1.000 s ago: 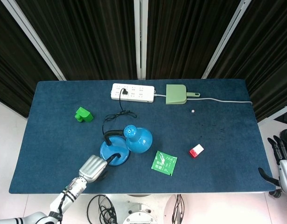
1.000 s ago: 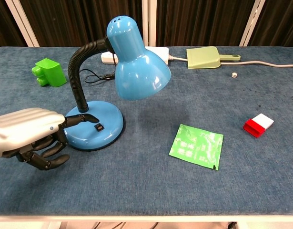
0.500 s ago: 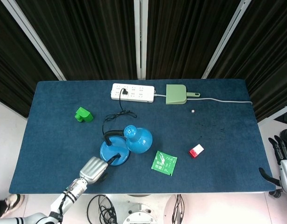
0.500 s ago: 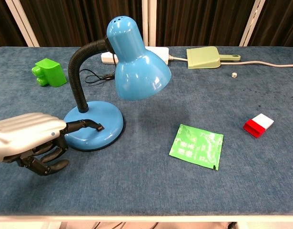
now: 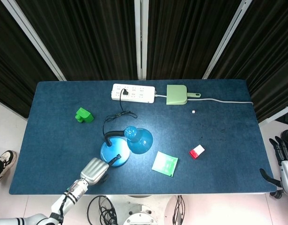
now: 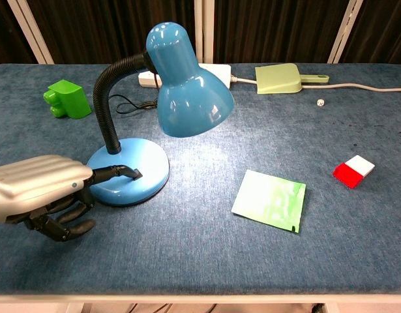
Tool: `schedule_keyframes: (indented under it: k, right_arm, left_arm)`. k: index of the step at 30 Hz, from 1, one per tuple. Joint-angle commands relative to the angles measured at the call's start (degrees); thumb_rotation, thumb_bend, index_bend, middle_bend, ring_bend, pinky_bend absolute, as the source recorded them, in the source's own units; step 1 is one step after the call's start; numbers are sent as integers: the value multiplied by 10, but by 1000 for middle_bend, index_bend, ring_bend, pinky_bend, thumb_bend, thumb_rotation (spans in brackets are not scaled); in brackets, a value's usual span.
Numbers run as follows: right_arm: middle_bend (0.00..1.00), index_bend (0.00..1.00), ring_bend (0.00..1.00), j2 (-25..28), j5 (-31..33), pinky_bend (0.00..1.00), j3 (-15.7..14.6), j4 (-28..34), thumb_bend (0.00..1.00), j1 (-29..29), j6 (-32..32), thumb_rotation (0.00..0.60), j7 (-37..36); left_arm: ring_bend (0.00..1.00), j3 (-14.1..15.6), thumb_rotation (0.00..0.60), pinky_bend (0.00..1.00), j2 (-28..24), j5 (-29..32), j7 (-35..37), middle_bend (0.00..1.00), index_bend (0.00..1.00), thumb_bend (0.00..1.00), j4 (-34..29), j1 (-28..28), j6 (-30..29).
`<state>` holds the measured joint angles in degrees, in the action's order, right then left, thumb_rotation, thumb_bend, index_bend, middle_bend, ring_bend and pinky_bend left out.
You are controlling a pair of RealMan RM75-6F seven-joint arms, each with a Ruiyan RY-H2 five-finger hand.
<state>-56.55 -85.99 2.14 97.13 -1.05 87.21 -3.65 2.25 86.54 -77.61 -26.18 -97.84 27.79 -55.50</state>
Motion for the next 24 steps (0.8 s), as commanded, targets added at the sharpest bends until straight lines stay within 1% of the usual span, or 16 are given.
schedule_keyframes:
  k: [1, 4, 8, 11, 13, 16, 17, 18, 20, 21, 22, 23, 24]
  right_arm:
    - [0, 0, 0, 1, 0, 0, 0, 0, 176, -1, 2, 600, -1]
    - [0, 0, 0, 3, -1, 0, 1, 1, 176, -2, 5, 600, -3]
    - [0, 0, 0, 5, 2, 0, 3, 1, 176, -3, 7, 600, -7]
    - [0, 0, 0, 5, 0, 0, 3, 1, 176, -3, 8, 600, -8]
    - [0, 0, 0, 4, -3, 0, 2, 1, 176, -2, 7, 600, -7]
    - [0, 0, 0, -1, -5, 0, 0, 1, 176, 0, 1, 600, -3]
    - [0, 0, 0, -2, -6, 0, -1, 1, 176, 1, 0, 600, -2]
    - [0, 0, 0, -3, -7, 0, -1, 2, 176, 2, -1, 600, 0]
    - [0, 0, 0, -4, -10, 0, -1, 4, 176, 3, -1, 600, 5]
    - [0, 0, 0, -4, -12, 0, -1, 6, 176, 4, -1, 600, 7]
    - [0, 0, 0, -5, -13, 0, -1, 8, 176, 4, 0, 600, 9]
    - [0, 0, 0, -4, -14, 0, -1, 9, 176, 4, 2, 600, 12]
    - [0, 0, 0, -4, -15, 0, -1, 11, 176, 4, 2, 600, 14]
  left_arm:
    - [810, -1, 600, 758, -5, -13, 8, 815, 90, 445, -3, -5, -21]
    - [810, 4, 600, 758, -21, -32, 20, 818, 89, 445, -11, -20, -56]
    - [808, 24, 600, 756, -69, -45, 28, 814, 94, 447, -33, -58, -114]
    - [797, 38, 600, 747, -113, -43, 42, 797, 150, 437, -46, -92, -160]
    - [788, 39, 600, 737, -140, -36, 55, 784, 197, 429, -51, -112, -189]
    - [783, 30, 600, 733, -178, -20, 89, 778, 226, 428, -55, -142, -234]
    - [770, 28, 600, 730, -182, -20, 95, 768, 234, 425, -55, -146, -241]
    - [722, 23, 600, 716, -188, -23, 107, 734, 236, 420, -52, -153, -256]
    - [524, 18, 600, 619, -191, -39, 132, 569, 211, 383, -37, -166, -283]
    - [294, 20, 600, 448, -193, -47, 141, 361, 167, 320, -31, -169, -287]
    - [150, 20, 600, 292, -197, -53, 151, 207, 127, 251, -28, -171, -288]
    - [67, 18, 600, 177, -199, -62, 162, 112, 99, 191, -22, -172, -293]
    - [5, 14, 600, 56, -198, -69, 171, 27, 70, 101, -17, -173, -299]
